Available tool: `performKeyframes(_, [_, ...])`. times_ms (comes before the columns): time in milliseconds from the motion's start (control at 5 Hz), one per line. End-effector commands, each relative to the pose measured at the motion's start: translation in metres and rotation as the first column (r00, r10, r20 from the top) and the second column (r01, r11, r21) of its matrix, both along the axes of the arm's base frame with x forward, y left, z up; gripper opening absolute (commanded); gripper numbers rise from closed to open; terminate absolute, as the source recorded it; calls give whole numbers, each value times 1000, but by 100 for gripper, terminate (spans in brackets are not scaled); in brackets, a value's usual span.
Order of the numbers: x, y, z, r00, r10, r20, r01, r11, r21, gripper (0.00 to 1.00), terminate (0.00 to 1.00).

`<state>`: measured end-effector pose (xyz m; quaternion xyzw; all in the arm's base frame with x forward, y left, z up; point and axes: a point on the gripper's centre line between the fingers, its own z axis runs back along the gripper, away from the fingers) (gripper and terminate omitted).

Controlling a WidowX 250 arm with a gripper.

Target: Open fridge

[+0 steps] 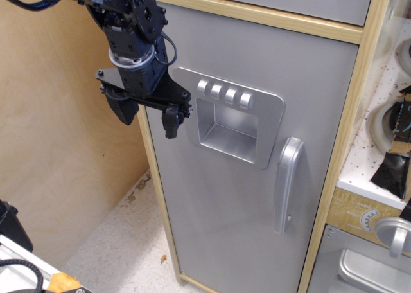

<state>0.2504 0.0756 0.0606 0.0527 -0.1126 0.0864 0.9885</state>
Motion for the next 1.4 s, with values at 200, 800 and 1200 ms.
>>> performKeyframes(200, [13,-25,-5,999,-34,-2,33,999,-42,100,0])
performKeyframes(800, [25,-130,-5,992,-125,21,127,973,-194,100,0])
performKeyframes(1200, [37,-145,-21,985,-157,67,168,965,-203,100,0])
